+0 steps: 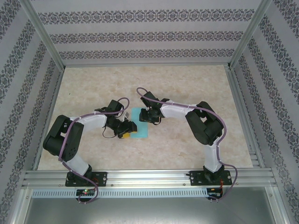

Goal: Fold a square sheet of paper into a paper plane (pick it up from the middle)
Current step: Fold the triangle a second time at the center of the table.

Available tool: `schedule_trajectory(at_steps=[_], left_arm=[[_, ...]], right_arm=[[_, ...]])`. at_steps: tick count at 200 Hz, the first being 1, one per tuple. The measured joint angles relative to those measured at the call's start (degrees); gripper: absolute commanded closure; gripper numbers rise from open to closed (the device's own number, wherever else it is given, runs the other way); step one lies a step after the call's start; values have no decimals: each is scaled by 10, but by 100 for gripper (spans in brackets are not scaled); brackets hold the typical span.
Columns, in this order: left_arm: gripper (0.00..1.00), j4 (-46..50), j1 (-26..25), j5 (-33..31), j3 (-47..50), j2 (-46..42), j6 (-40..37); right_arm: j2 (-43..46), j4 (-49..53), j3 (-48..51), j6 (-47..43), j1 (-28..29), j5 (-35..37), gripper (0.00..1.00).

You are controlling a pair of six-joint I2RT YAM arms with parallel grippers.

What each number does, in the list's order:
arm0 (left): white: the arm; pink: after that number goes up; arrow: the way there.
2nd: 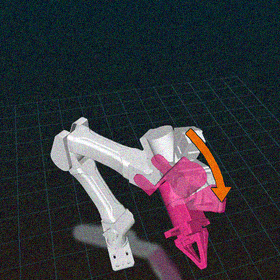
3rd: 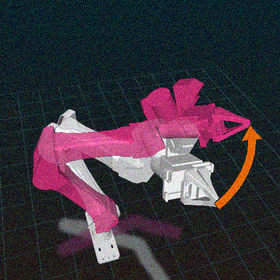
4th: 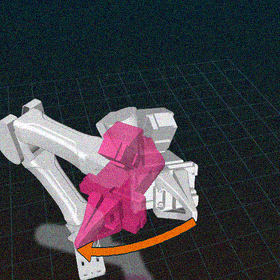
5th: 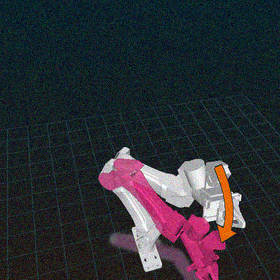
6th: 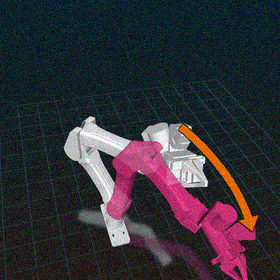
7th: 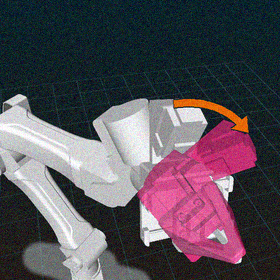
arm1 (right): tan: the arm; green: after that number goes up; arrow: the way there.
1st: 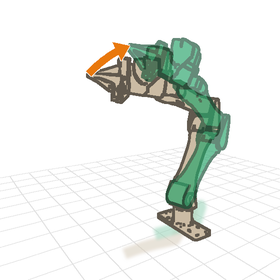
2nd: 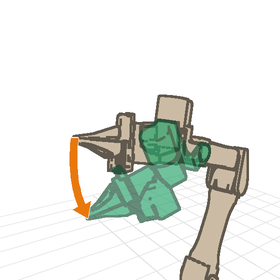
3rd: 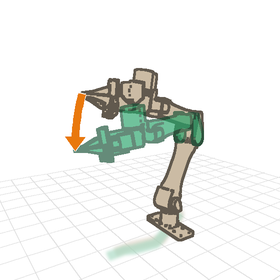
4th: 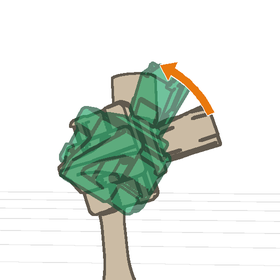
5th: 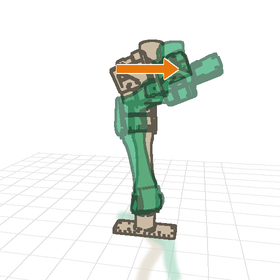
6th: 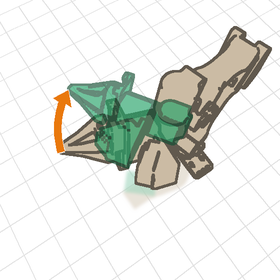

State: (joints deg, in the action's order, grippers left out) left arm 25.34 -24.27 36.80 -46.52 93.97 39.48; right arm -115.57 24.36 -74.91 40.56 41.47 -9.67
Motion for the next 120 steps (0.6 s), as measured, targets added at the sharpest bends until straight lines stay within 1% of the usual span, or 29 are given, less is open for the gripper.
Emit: schedule_trajectory(at_steps=[37,86,120], left_arm=[[47,-3,-2,11,0,0,0],[54,-28,-2,20,3,-3,14],[56,-53,-2,35,4,-12,22]], right_arm=[[0,-2,0,1,0,-1,71],[-2,-10,1,5,0,-5,73],[-2,-14,3,10,0,-8,76]])
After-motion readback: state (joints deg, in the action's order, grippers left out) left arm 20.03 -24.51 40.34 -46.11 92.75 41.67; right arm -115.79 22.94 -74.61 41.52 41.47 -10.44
